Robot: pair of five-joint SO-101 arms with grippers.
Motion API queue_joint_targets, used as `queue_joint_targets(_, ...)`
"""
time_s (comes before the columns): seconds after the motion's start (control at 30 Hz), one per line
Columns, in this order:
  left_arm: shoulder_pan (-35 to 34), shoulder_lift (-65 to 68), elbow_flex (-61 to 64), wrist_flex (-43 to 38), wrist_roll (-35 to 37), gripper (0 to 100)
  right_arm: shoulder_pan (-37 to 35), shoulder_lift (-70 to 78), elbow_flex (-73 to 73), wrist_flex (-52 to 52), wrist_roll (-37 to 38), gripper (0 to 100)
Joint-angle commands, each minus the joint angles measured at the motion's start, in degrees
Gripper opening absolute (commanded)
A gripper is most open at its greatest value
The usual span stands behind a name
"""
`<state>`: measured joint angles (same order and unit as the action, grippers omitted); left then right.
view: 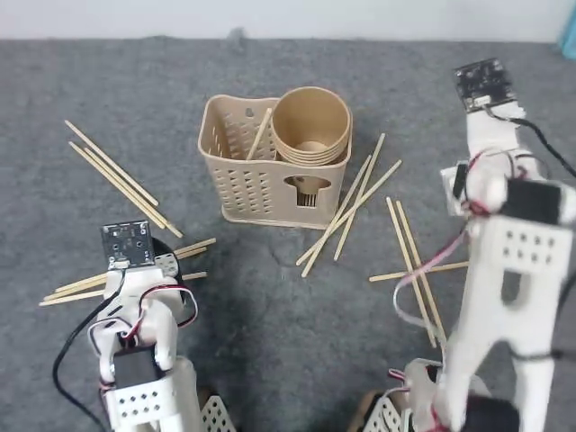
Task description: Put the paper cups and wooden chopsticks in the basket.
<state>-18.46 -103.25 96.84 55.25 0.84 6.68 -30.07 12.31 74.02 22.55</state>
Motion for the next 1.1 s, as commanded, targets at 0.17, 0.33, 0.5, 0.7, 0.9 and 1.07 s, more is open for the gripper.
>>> queue_joint_targets(0.17,-0.4,-0.6,-0.2,-0.8,0.2,2,-0.7,-11.7,0.5,-16.5,-12.7,0.6)
queue_joint_targets(0.33,-0.4,-0.6,-0.2,-0.8,0.2,2,-3.2,-13.2,-0.2,-26.4,-20.4,0.6)
queue_joint_targets(0.5,-0.4,-0.6,-0.2,-0.8,0.2,2,-5.4,-13.8,-4.0,-37.1,-35.1,0.6)
queue_joint_targets(0.7,-0.4,-0.6,-0.2,-0.8,0.2,2,-11.6,-13.8,-9.2,-45.9,-44.3,0.6)
queue_joint_targets(0.9,-0.4,-0.6,-0.2,-0.8,0.2,2,-23.3,-13.8,-11.7,-46.5,-45.0,0.6)
queue_joint_targets(1.07,-0.4,-0.7,-0.2,-0.8,0.2,2,-30.5,-13.0,-10.7,-46.4,-44.6,0.6)
